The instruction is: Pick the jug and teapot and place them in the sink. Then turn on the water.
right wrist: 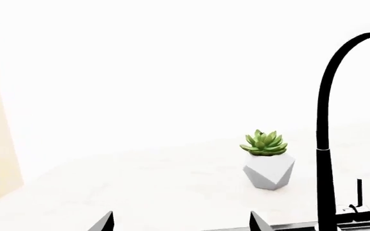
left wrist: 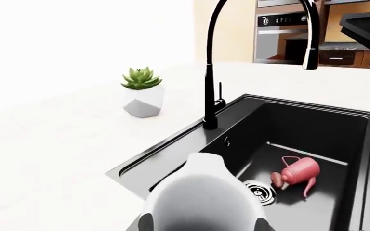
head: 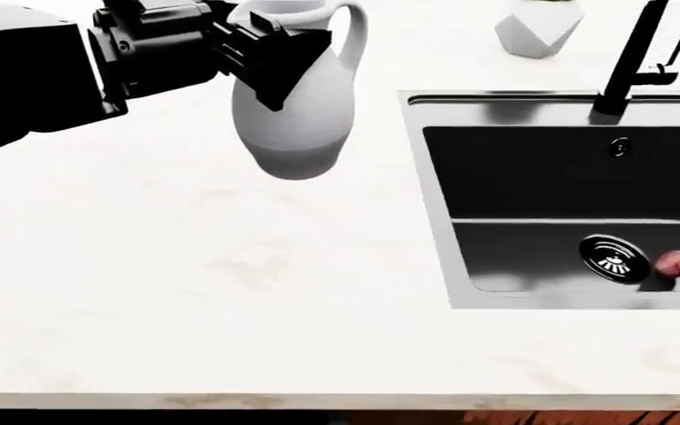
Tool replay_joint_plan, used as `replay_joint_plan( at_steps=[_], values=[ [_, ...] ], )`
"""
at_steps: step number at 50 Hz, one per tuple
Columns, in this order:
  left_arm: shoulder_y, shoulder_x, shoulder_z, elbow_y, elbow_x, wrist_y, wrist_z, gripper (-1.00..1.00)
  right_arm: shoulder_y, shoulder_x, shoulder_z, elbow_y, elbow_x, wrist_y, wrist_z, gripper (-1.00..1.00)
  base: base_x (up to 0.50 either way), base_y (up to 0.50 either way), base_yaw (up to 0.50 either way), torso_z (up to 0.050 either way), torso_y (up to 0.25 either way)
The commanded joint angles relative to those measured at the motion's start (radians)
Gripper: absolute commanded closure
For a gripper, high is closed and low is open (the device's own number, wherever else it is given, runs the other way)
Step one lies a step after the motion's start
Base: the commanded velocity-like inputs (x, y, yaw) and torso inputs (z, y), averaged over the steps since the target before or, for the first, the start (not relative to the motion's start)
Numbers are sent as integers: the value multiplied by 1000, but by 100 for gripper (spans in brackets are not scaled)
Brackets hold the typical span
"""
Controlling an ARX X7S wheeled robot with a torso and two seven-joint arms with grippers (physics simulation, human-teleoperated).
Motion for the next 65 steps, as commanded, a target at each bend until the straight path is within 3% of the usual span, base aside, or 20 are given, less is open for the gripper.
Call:
replay_joint_plan(
  at_steps=[1,16,43,56,65],
  values=[
    [-49,14,-34,-21,-4,8,1,100,22,9,-20,7,10,2,6,-100,-132,-500,0,0,0],
    [-44,18,-27,-51,14,29,12,100,87,-18,140,-32,127,-25,161,-100,-141,-500,0,1,1],
    [-64,18,-14,-118,51,50,19,100,60,-25,109,-28,121,-73,146,-100,-143,-500,0,1,2],
    [-72,22,-6,-141,64,53,17,100,33,-48,111,-40,116,-97,197,-100,21,-229,0,1,2],
    [-85,22,-1,-157,71,48,15,100,78,-3,73,9,101,-78,166,-100,48,-404,0,1,2]
  ],
)
